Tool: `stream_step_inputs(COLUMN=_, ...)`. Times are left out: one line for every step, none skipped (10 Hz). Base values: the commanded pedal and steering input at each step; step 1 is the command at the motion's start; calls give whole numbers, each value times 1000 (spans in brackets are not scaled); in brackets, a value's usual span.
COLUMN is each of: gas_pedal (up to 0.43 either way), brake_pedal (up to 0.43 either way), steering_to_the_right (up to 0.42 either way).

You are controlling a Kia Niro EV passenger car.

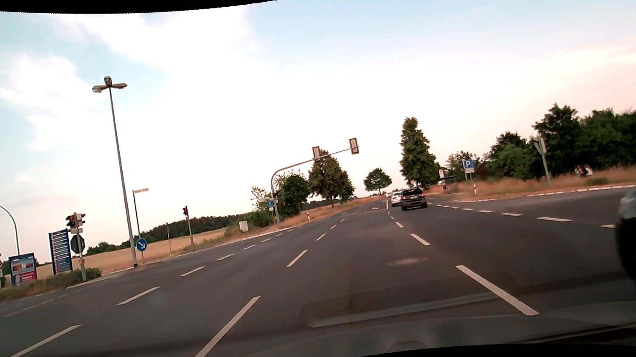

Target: Follow the waypoints while adhering to traffic rules and regulations

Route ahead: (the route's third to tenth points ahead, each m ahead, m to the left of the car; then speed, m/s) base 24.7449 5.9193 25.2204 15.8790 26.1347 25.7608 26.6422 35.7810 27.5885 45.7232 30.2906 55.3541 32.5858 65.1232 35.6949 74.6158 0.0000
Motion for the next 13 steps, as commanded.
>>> stream_step_inputs(gas_pedal=0, brake_pedal=366, steering_to_the_right=-2)
stream_step_inputs(gas_pedal=0, brake_pedal=366, steering_to_the_right=-1)
stream_step_inputs(gas_pedal=0, brake_pedal=366, steering_to_the_right=-2)
stream_step_inputs(gas_pedal=0, brake_pedal=366, steering_to_the_right=-2)
stream_step_inputs(gas_pedal=0, brake_pedal=366, steering_to_the_right=-1)
stream_step_inputs(gas_pedal=0, brake_pedal=366, steering_to_the_right=-1)
stream_step_inputs(gas_pedal=0, brake_pedal=366, steering_to_the_right=-1)
stream_step_inputs(gas_pedal=0, brake_pedal=366, steering_to_the_right=-2)
stream_step_inputs(gas_pedal=0, brake_pedal=366, steering_to_the_right=-1)
stream_step_inputs(gas_pedal=0, brake_pedal=366, steering_to_the_right=-2)
stream_step_inputs(gas_pedal=0, brake_pedal=366, steering_to_the_right=-1)
stream_step_inputs(gas_pedal=0, brake_pedal=366, steering_to_the_right=-1)
stream_step_inputs(gas_pedal=0, brake_pedal=366, steering_to_the_right=-1)
